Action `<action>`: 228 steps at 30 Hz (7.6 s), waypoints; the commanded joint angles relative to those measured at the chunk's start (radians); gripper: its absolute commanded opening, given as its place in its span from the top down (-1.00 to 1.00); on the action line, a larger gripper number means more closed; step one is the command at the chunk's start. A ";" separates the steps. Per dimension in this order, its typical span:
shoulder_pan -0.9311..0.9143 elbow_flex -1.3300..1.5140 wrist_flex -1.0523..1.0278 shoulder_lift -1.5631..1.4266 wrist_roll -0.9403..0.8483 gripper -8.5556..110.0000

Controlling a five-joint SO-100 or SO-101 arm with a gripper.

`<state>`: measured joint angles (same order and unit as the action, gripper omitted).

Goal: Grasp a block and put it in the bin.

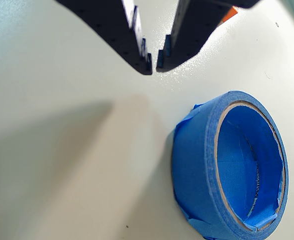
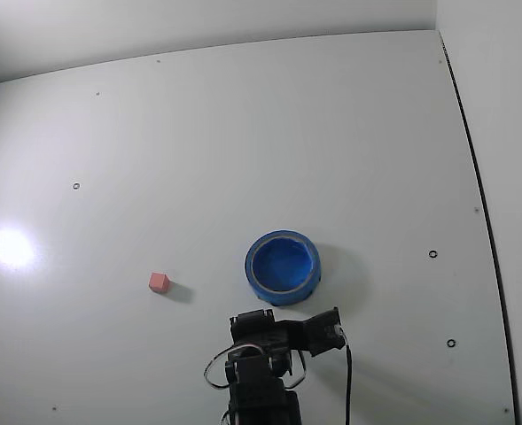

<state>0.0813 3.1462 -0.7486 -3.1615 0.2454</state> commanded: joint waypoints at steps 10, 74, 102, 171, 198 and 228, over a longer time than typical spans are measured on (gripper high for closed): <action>0.000 -0.003 -0.011 0.002 -0.011 0.85; 0.422 -1.471 -0.196 1.442 -1.074 0.52; 0.566 -1.629 -0.193 1.572 -0.986 0.52; 0.423 -1.520 -0.193 1.672 -0.986 0.85; -0.051 -1.071 -0.100 0.798 -0.489 0.86; -0.097 -0.071 0.653 0.268 -0.503 0.85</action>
<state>-0.0337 3.0971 -0.1243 -2.8655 -0.2500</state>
